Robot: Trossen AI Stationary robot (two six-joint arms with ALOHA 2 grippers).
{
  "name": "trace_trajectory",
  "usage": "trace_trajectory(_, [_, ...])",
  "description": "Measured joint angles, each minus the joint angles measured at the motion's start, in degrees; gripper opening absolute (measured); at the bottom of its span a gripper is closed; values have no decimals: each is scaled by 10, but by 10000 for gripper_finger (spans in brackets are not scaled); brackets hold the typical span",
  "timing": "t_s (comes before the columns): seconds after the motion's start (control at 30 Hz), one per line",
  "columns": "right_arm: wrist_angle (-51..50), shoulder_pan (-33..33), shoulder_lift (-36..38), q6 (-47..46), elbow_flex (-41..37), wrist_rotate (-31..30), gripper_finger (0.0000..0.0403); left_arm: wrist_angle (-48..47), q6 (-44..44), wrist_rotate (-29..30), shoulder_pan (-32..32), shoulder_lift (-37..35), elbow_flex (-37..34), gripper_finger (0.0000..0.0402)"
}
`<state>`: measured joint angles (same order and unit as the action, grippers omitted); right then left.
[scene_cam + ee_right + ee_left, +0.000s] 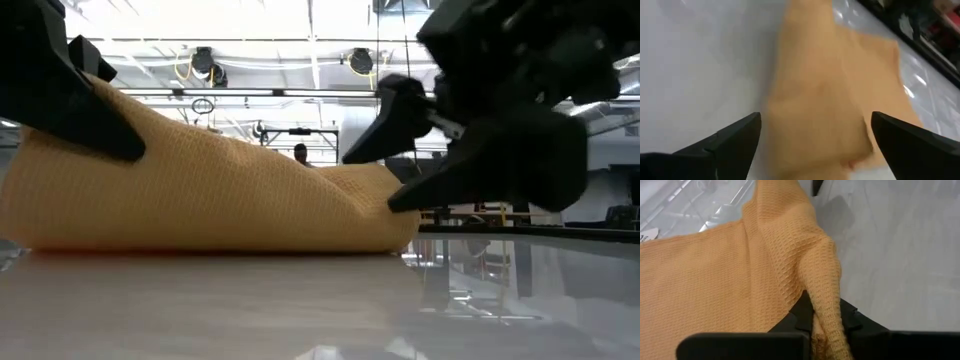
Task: Roll towel into tight, uniform cylinder
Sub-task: Roll the yellow towel
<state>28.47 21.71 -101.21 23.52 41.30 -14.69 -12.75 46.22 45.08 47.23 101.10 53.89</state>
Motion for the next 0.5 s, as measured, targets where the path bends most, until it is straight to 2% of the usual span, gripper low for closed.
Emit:
trace_trajectory(0.17, [-5,-1,0,-32,0,43,370,0,0,0,0,0,0,30])
trace_trajectory(0.27, [-14,-4,-22,-23,0,25,369,2,0,0,0,0,0,30])
trace_trajectory(0.37, [28,-4,-49,13,0,13,361,2,-1,2,0,0,0,30])
trace_trajectory(0.5, [51,-11,-71,-1,7,12,338,1,-2,4,0,0,0,30])
